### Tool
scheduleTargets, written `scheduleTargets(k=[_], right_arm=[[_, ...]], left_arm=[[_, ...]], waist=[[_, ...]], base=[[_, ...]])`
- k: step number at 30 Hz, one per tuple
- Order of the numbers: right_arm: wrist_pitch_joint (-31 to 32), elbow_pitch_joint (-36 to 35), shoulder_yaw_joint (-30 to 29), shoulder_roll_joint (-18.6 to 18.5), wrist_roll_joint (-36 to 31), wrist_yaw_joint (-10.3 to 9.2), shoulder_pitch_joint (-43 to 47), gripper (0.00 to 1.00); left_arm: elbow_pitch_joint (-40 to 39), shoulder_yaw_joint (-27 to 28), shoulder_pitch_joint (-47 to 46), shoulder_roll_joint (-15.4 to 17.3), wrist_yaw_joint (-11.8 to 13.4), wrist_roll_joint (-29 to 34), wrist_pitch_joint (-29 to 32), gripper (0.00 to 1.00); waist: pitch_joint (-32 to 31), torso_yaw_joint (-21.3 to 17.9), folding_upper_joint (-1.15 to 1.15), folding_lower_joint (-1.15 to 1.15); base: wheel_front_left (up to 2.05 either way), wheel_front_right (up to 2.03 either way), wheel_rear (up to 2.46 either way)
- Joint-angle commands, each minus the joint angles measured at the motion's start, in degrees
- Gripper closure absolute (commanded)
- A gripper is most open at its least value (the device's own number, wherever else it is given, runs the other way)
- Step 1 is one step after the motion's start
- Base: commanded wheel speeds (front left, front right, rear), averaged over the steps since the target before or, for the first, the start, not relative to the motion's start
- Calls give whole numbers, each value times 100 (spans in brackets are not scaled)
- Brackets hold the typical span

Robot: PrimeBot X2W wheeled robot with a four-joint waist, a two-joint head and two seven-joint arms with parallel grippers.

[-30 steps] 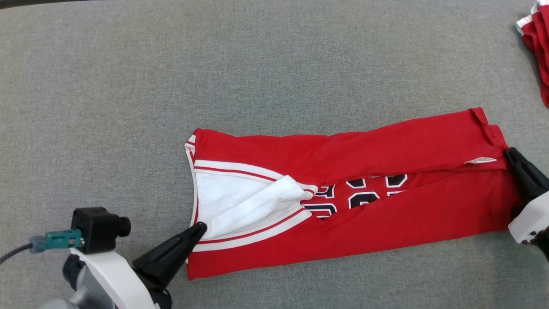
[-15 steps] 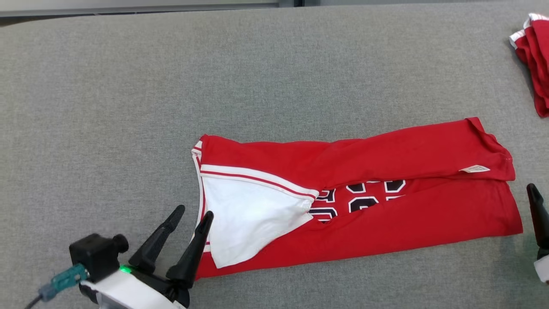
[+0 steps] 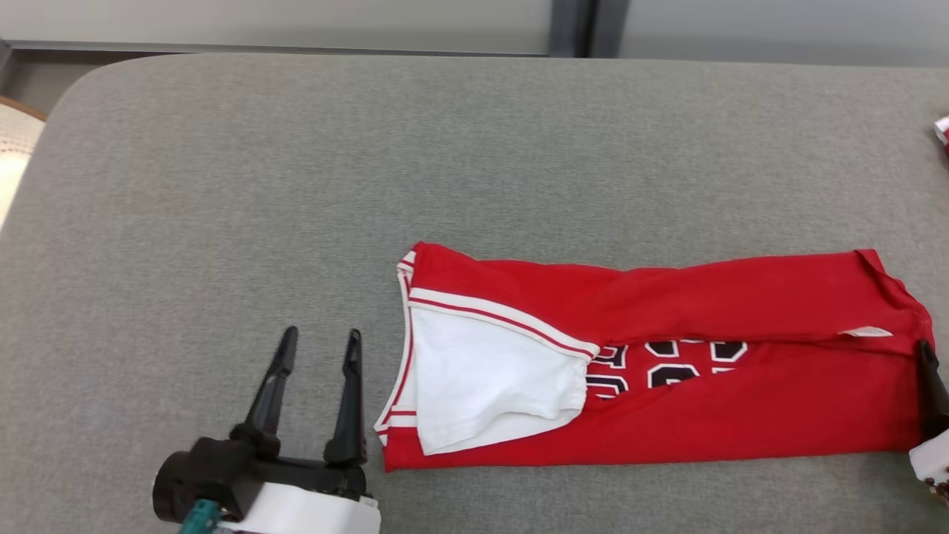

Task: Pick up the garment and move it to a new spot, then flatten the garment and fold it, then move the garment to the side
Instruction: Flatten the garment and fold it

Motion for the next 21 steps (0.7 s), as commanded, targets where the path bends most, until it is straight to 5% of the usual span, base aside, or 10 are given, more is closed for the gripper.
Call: scheduleTargets(k=[1, 7, 8, 9, 10, 11, 21], right_arm=[[73, 204, 5, 3, -50, -4, -105, 0], [373, 1014, 181, 37, -145, -3, -211, 0], [422, 1102, 229, 62, -139, -3, -179, 18], [477, 1150, 304, 96, -123, -3, -151, 18], [522, 1192, 377, 137, -87, -3, -120, 66], [554, 1204, 433, 159, -53, -3, -102, 100], [11, 1313, 377, -441, -189, -19, -412, 100]], left_arm=[[94, 92, 83, -119, -81, 279, -4, 0], [407, 421, 273, -655, -507, 981, -5, 0], [434, 469, 285, -708, -576, 1043, -6, 0], [453, 529, 312, -748, -631, 1095, -6, 0], [473, 597, 341, -788, -691, 1135, -6, 0], [487, 643, 362, -825, -740, 1172, -6, 0], [479, 970, 353, -961, -1053, 1401, -6, 0]], waist=[[-88, 168, 0, 1], [-156, 490, 0, 1], [-165, 531, 0, 1], [-174, 558, 0, 1], [-180, 575, 0, 1], [-181, 587, 0, 1], [-125, 353, 0, 1]], base=[[0, 0, 0], [0, 0, 0], [0, 0, 0], [0, 0, 0], [0, 0, 0], [0, 0, 0], [0, 0, 0]])
